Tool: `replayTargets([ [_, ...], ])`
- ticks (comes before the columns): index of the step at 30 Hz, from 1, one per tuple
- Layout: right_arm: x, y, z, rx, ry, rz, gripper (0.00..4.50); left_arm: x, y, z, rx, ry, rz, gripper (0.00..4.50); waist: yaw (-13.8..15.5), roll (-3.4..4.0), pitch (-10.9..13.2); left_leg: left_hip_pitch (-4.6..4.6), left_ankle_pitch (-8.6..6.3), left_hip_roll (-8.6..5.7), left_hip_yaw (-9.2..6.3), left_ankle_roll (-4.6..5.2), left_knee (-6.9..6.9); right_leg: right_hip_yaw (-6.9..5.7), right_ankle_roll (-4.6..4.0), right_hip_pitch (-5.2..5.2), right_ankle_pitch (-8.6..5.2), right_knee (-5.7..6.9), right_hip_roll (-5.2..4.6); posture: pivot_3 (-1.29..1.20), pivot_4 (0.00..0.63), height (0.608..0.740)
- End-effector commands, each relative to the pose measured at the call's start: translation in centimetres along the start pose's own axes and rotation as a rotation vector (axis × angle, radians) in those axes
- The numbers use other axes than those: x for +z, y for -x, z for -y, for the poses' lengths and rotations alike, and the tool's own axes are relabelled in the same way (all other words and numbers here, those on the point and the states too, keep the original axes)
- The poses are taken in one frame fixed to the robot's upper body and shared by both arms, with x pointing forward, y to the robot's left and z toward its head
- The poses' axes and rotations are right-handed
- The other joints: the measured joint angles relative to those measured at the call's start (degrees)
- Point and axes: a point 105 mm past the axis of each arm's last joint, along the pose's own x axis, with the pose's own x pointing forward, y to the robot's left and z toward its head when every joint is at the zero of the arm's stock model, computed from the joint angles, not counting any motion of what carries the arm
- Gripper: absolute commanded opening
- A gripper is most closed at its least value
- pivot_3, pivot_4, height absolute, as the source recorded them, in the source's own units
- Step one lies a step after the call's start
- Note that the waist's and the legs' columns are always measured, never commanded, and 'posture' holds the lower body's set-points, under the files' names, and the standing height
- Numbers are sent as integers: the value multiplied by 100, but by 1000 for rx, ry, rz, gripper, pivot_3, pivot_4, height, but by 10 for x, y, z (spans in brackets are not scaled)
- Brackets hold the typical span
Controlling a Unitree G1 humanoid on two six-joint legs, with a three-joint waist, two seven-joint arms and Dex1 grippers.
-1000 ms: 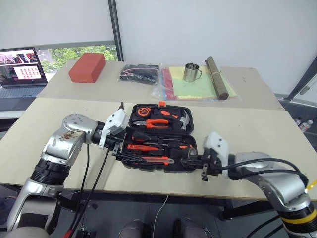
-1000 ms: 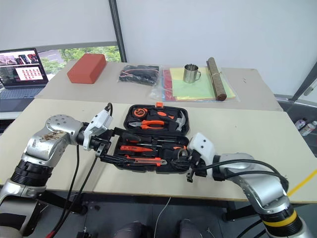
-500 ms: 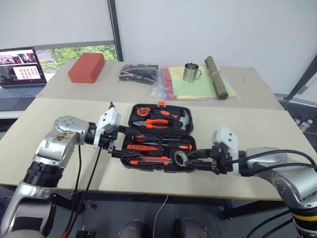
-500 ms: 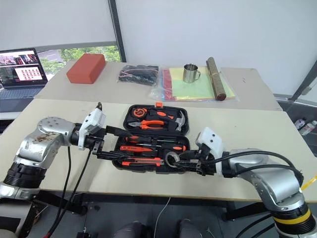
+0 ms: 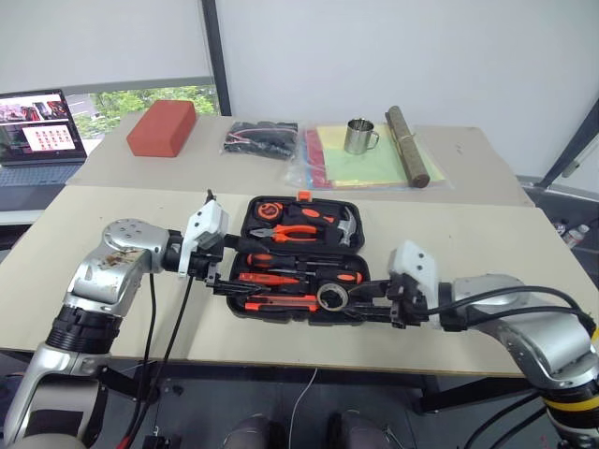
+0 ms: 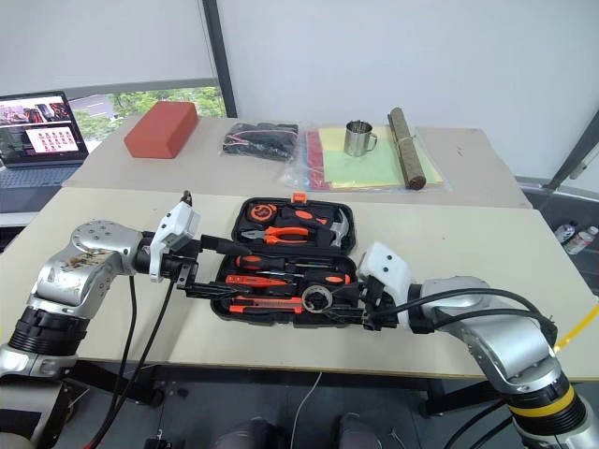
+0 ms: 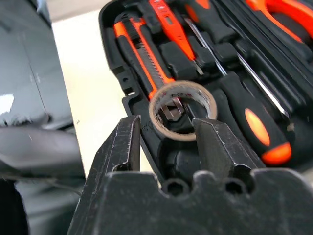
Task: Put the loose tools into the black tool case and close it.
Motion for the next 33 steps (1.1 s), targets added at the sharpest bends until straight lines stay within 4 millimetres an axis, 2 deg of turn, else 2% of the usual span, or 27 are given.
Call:
replayTargets([
  [1,5,-8,3,11,111,-11,2042,8,-1,1,-17,-48,2,4500,1,0,0,0,0,0,0,0,1,-1,0,1,0,0,0,0,150,736],
  [9,3,-21,7,36,204,-43,2042,10,-2,0,-19,-53,3,4500,-14,0,0,-1,0,0,1,0,1,-4,1,0,-1,0,0,0,150,736],
  [12,5,-20,7,50,211,-33,1356,9,-2,1,-22,-50,4,4500,-15,0,0,-1,0,0,1,0,2,-5,2,0,-1,2,0,0,150,736],
  [15,7,-8,7,59,203,-25,272,9,-3,3,-29,-48,5,4500,-14,0,0,-2,0,-1,1,0,1,-6,0,0,0,0,0,0,150,736],
  [16,7,-3,6,65,200,-27,54,9,-3,3,-32,-49,5,4500,-9,0,0,-2,0,-1,1,0,1,-5,0,1,0,0,0,0,150,736],
  [21,-2,14,-5,120,162,-64,54,10,-4,3,-40,-53,9,4500,16,0,0,-2,0,0,-1,0,1,-5,-1,2,1,-2,-3,0,150,736],
  [26,-15,3,-4,78,145,-86,54,10,-7,3,-44,-56,15,4500,-4,0,0,1,0,2,-1,0,2,0,0,2,0,0,-3,0,150,736],
  [33,-7,-3,9,-5,132,-36,54,11,-6,0,-43,-59,14,4500,-64,-1,0,5,6,5,-1,-9,4,4,0,2,0,5,-2,0,150,736],
])
